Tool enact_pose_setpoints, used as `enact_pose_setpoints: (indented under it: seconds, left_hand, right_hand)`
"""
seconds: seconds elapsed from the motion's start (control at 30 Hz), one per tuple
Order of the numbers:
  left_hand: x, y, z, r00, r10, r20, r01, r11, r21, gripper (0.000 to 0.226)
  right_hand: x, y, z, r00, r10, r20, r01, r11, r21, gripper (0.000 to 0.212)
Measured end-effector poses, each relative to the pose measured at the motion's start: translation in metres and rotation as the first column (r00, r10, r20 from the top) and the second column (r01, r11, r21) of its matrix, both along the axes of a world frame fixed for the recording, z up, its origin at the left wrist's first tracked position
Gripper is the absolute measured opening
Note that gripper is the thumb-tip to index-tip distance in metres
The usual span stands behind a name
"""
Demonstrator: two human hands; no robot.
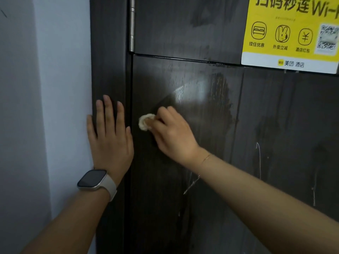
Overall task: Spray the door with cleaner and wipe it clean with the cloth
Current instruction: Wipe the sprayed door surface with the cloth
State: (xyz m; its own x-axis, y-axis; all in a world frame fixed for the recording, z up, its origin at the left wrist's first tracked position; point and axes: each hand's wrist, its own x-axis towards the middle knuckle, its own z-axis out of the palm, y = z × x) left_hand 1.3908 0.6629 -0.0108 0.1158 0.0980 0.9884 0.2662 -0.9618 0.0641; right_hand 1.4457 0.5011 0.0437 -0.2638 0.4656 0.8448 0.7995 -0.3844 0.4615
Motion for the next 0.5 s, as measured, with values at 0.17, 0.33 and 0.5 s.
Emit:
enact_pose_setpoints:
  seconds: [0.17,0.33,0.5]
  left_hand:
    - [0.001,0.001,-0.001,1.000,-0.003,0.019,0.003,1.000,0.008,0.060]
    - [0.002,0.002,-0.001,1.000,-0.004,0.015,0.003,1.000,0.016,0.061]
    - [-0.001,0.003,0.000,1.000,-0.028,0.009,0.028,0.999,0.020,0.061]
  right_hand:
    - [0.032,-0.061,0.075,0.988,-0.055,-0.145,0.113,0.895,0.431,0.019]
    - [0.017,-0.020,0.068,0.985,0.079,-0.152,0.024,0.813,0.582,0.007]
    - [0.002,0.004,0.052,0.998,-0.016,0.053,0.014,0.999,0.050,0.010]
